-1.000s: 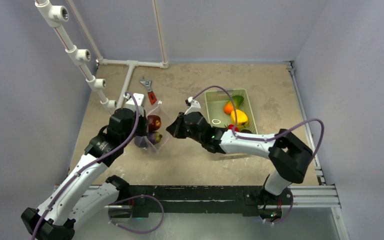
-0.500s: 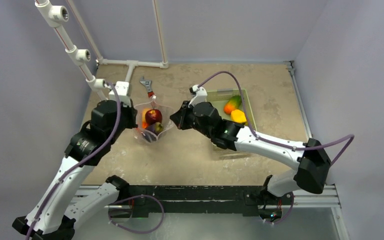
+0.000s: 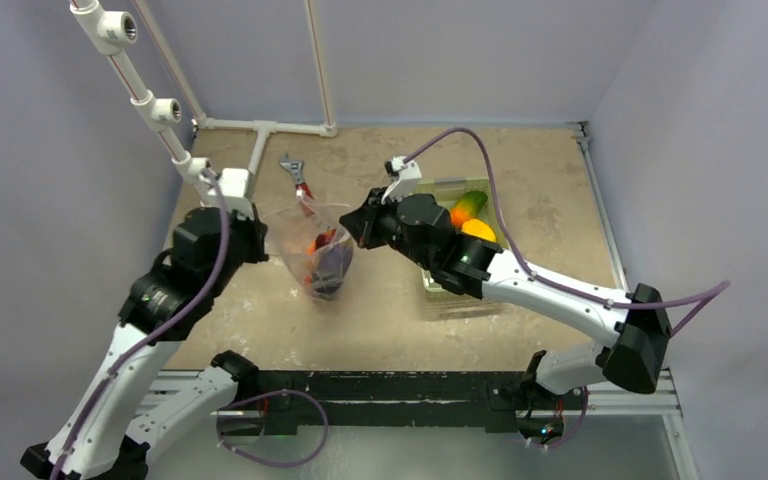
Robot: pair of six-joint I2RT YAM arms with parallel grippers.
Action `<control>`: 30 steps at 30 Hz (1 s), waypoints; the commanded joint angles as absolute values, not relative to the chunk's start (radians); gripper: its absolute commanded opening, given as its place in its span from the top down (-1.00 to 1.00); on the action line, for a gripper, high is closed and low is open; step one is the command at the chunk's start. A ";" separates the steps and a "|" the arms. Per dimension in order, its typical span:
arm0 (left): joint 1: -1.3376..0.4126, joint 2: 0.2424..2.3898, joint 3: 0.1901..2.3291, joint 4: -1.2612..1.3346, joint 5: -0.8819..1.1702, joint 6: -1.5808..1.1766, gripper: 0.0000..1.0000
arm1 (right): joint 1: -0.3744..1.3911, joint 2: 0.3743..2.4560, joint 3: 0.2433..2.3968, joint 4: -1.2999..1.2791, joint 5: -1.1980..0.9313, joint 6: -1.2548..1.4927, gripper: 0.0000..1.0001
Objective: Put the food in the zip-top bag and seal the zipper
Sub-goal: Adjust the zipper food storage bag at the center of the board.
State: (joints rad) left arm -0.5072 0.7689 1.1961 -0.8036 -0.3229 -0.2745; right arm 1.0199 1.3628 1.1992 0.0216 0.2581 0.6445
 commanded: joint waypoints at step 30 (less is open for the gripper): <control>-0.509 0.885 1.213 -0.680 -0.387 -0.160 1.00 | 1.014 1.560 1.081 0.230 0.067 0.791 1.00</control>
